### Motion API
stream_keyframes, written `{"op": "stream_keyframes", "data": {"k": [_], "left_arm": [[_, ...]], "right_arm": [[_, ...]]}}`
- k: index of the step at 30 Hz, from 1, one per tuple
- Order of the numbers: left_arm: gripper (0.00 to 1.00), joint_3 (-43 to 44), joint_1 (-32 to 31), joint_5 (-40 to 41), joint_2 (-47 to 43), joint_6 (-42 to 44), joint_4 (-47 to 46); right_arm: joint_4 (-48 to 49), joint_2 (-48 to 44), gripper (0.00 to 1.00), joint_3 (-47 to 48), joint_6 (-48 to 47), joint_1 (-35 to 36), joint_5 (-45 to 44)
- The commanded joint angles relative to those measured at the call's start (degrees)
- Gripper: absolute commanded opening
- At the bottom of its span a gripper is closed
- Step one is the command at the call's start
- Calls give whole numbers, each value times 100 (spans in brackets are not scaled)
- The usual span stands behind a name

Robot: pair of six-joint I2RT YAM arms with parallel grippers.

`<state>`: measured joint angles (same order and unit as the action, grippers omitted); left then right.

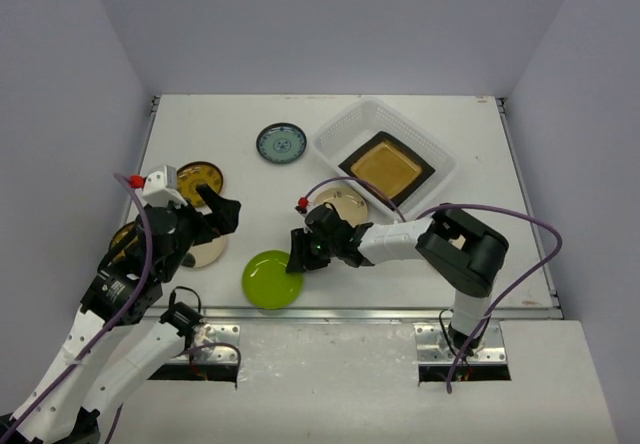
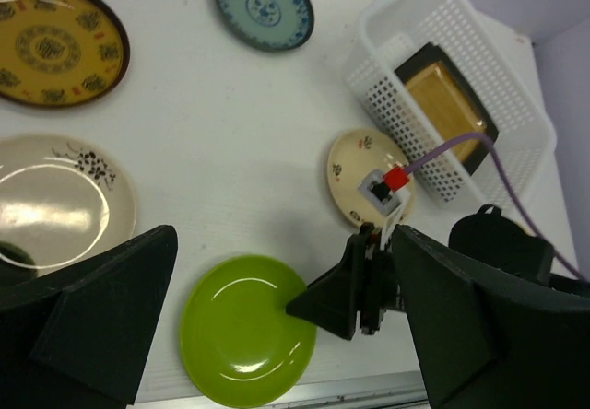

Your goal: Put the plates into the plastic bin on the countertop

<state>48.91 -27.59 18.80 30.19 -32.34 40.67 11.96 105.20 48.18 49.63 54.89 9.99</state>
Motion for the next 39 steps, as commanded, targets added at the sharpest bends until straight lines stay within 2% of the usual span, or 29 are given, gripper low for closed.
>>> {"op": "stream_keyframes", "data": {"k": [1,3,7,12,14,17,21,25,28,32,35,39], "left_arm": [[100,-136,34,-78,-261,87,-94],[100,-167,26,-39,-323,87,-118],[100,-268,26,-89,-312,87,-203],[100,-268,26,-145,-250,114,-200],[100,-273,33,-173,-285,115,-214],[100,-315,26,-275,-315,132,-275],[100,-333,35,-307,-79,89,-254],[100,-253,26,-388,294,0,-199],[100,-390,27,-729,421,-211,-400],[100,-1337,17,-1872,878,-732,-1898],[100,-1666,-12,-2621,1494,-944,-2632],[100,-1724,-171,-2851,2452,-1073,-3370]], "right_arm": [[224,305,31,306,13,13,-96],[162,359,14,298,28,20,-188],[111,206,1,221,24,25,-366],[-41,-323,0,333,-67,-48,-121],[-45,-620,0,313,-8,-286,200],[-101,-1375,0,137,91,-828,625],[-836,-2310,0,234,-182,-1913,659],[-1901,-2852,0,534,-469,-3627,569],[-2441,-2760,0,732,-725,-4658,188],[-2478,-2375,0,713,-708,-5851,134],[-2357,-2012,0,927,-700,-6079,224],[-2591,-1317,0,1468,-753,-6122,286]]}}
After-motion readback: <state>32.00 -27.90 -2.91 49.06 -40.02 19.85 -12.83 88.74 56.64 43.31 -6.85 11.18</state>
